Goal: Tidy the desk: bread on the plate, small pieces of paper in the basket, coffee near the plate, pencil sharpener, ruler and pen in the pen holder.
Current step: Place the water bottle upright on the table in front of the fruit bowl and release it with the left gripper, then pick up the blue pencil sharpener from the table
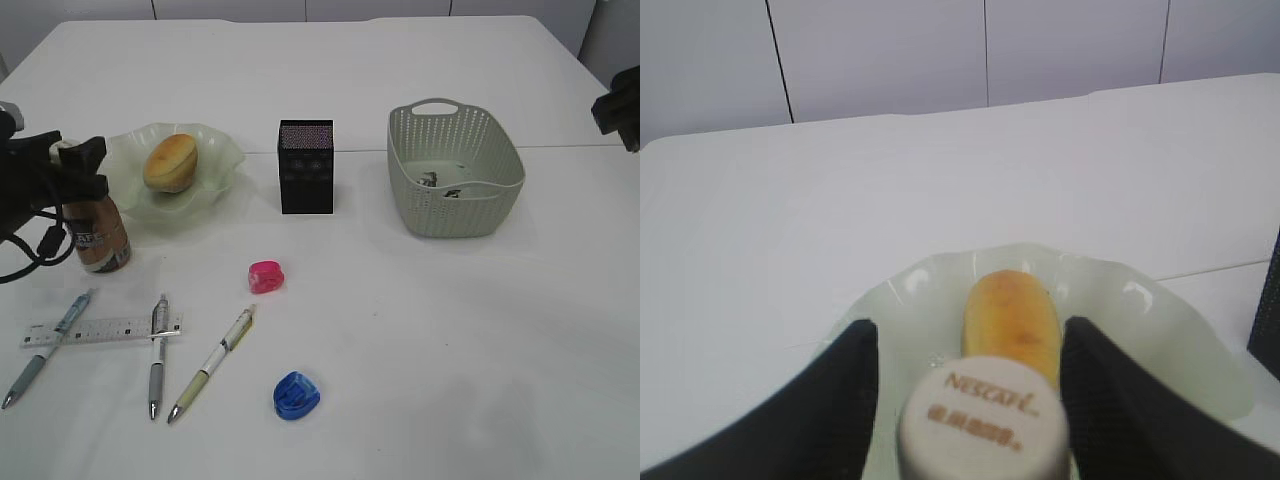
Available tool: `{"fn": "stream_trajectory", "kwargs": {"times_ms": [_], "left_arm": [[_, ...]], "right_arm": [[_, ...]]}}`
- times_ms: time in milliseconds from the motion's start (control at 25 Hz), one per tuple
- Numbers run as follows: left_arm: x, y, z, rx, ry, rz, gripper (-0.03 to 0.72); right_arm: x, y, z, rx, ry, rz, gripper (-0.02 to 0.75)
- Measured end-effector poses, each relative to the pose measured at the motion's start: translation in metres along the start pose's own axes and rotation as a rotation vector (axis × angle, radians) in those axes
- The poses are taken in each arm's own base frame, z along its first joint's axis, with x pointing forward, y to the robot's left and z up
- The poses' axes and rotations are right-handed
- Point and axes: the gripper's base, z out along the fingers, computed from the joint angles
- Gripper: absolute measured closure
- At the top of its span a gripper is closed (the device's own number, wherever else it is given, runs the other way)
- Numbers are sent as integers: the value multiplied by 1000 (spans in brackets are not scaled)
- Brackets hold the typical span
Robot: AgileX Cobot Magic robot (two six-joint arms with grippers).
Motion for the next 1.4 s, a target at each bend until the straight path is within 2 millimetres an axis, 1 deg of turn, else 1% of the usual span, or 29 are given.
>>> {"fn": "stream_trajectory", "kwargs": {"times_ms": [120,400,640,760,960,1080,1400], "left_arm": [[-13,0,-2,-3,7,6,264],[-51,1,-13,-16,33,22,264],[-89,2,-34,-48,90,21,264],[-101,3,-47,-72,171,6,265],[-120,3,-80,-107,352,-41,265],[-131,1,-104,-119,451,-85,265],[-147,-7,-168,-116,693,-109,274]], "right_arm": [[0,0,0,0,0,0,178],[0,0,0,0,0,0,178],[3,-1,0,14,35,0,177],[6,-2,0,25,69,1,178],[13,-1,-1,9,142,21,178],[16,3,-2,-28,180,42,178],[21,15,-4,-155,238,104,178]]}}
